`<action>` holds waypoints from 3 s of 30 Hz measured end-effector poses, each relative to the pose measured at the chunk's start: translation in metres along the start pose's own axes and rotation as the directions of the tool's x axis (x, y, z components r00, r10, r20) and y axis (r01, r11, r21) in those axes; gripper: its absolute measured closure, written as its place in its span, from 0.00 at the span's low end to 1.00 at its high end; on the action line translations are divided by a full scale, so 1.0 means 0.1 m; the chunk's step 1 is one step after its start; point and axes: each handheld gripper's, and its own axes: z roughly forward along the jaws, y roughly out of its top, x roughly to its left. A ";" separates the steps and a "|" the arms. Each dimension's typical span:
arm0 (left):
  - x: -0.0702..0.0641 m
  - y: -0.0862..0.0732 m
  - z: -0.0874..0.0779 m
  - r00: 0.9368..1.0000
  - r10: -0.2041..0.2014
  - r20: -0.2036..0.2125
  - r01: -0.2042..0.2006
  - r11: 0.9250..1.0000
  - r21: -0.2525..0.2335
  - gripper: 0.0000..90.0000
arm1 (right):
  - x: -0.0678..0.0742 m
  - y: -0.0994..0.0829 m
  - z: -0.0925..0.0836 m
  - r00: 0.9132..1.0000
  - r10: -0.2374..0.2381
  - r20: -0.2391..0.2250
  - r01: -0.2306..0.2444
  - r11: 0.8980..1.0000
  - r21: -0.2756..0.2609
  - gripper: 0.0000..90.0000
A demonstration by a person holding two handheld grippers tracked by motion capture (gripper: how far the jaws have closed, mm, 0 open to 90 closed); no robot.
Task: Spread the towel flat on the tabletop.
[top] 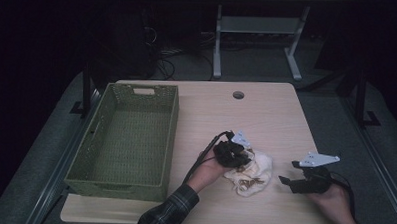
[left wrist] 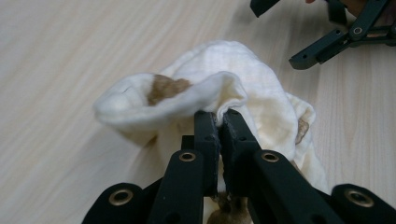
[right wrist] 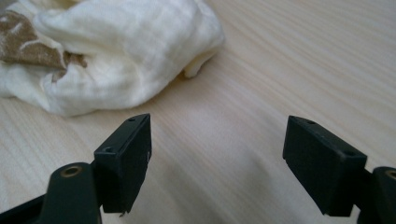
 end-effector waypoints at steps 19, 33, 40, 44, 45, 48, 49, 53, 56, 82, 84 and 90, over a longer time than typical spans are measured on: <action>0.18 -0.17 -0.43 0.972 -0.136 -0.190 0.142 0.990 0.015 0.95 | -0.26 0.74 0.36 0.967 0.012 -0.255 -0.035 0.996 -0.086 0.68; 0.21 -0.23 -0.35 0.973 -0.148 -0.179 0.154 0.988 0.019 0.95 | -0.14 0.83 0.39 0.957 -0.048 -0.288 0.021 0.995 -0.095 0.99; 0.20 -0.21 -0.38 0.969 -0.161 -0.185 0.161 0.987 -0.015 0.95 | -0.11 1.00 -0.13 0.975 -0.115 -0.188 0.065 0.966 -0.251 0.99; 0.21 -0.20 -0.41 0.969 -0.161 -0.189 0.157 0.987 -0.032 0.95 | -0.03 1.06 -0.28 0.973 -0.134 -0.190 0.075 0.954 -0.289 0.99; 0.21 -0.20 -0.42 0.969 -0.160 -0.189 0.157 0.987 -0.031 0.95 | 0.01 1.07 -0.29 0.969 -0.152 -0.194 0.090 0.950 -0.299 0.99; 0.21 -0.20 -0.42 0.969 -0.161 -0.187 0.158 0.987 -0.028 0.95 | 0.17 1.04 -0.21 0.956 -0.185 -0.227 0.120 0.954 -0.273 0.99; 0.22 -0.20 -0.42 0.969 -0.161 -0.187 0.159 0.987 -0.028 0.95 | 0.24 1.01 -0.13 0.950 -0.193 -0.245 0.128 0.958 -0.257 0.99; 0.22 -0.20 -0.42 0.969 -0.164 -0.185 0.160 0.986 -0.035 0.95 | 0.43 0.91 0.11 0.931 -0.199 -0.306 0.141 0.970 -0.200 0.99; 0.23 -0.21 -0.42 0.970 -0.158 -0.185 0.155 0.987 -0.031 0.95 | 0.53 0.85 0.25 0.917 -0.197 -0.346 0.152 0.976 -0.155 0.99; 0.21 -0.24 -0.34 0.974 -0.152 -0.169 0.155 0.988 0.006 0.95 | 0.00 0.93 0.29 0.962 -0.113 -0.249 0.077 0.985 -0.152 0.82; 0.22 -0.24 -0.34 0.973 -0.158 -0.167 0.160 0.987 0.003 0.95 | -0.10 0.89 0.35 0.962 -0.080 -0.261 0.045 0.989 -0.139 0.81; 0.21 -0.24 -0.34 0.974 -0.154 -0.168 0.157 0.988 0.006 0.95 | -0.10 0.84 0.54 0.951 -0.049 -0.307 0.027 0.997 -0.076 0.77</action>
